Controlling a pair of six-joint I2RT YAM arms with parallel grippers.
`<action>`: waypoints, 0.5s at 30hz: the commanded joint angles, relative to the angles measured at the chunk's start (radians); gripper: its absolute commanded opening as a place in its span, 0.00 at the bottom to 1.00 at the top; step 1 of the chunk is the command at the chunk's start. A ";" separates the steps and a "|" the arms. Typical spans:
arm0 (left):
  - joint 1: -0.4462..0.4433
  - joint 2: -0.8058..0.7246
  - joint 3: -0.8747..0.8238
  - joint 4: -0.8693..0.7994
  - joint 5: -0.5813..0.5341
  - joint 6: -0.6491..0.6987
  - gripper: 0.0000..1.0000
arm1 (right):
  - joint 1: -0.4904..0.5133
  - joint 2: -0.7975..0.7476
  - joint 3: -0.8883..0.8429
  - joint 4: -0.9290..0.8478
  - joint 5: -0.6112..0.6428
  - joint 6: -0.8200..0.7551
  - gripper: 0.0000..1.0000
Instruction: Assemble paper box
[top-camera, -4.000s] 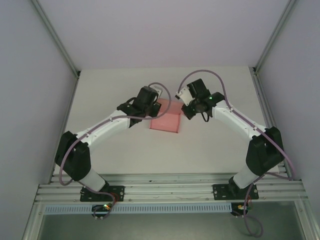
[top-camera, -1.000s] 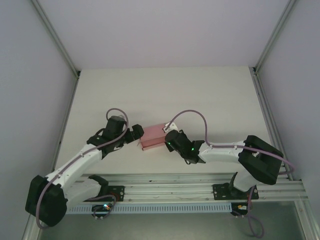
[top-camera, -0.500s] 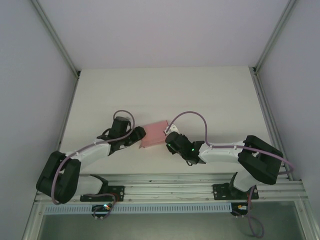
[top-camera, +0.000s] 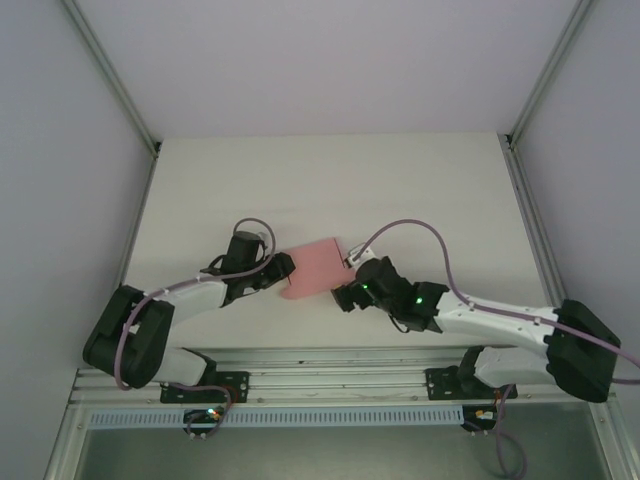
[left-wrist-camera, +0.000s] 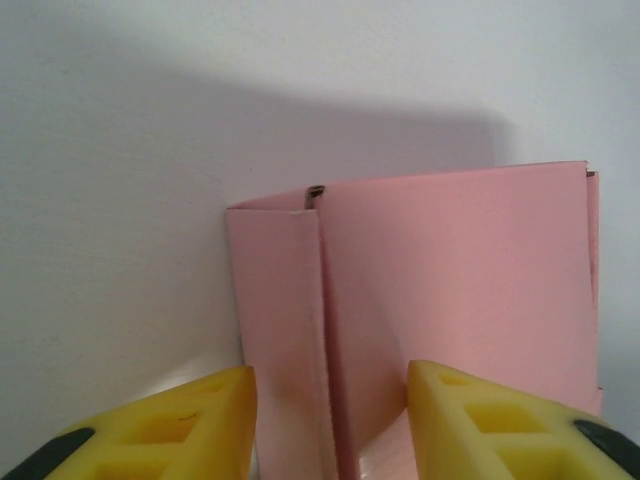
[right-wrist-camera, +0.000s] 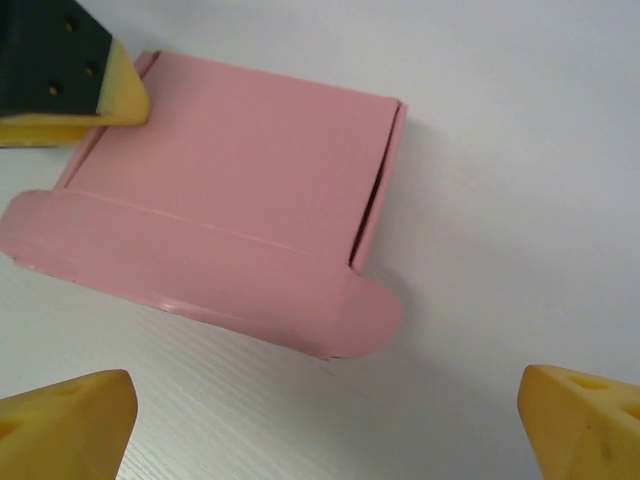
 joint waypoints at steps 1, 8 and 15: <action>0.006 0.030 0.014 -0.008 0.006 0.050 0.41 | -0.093 -0.035 0.006 0.006 -0.146 -0.003 1.00; 0.031 0.079 -0.015 0.122 0.048 0.060 0.31 | -0.270 0.124 0.150 -0.018 -0.331 0.030 1.00; 0.053 0.132 -0.027 0.237 0.108 0.095 0.25 | -0.426 0.354 0.328 -0.172 -0.585 0.124 0.99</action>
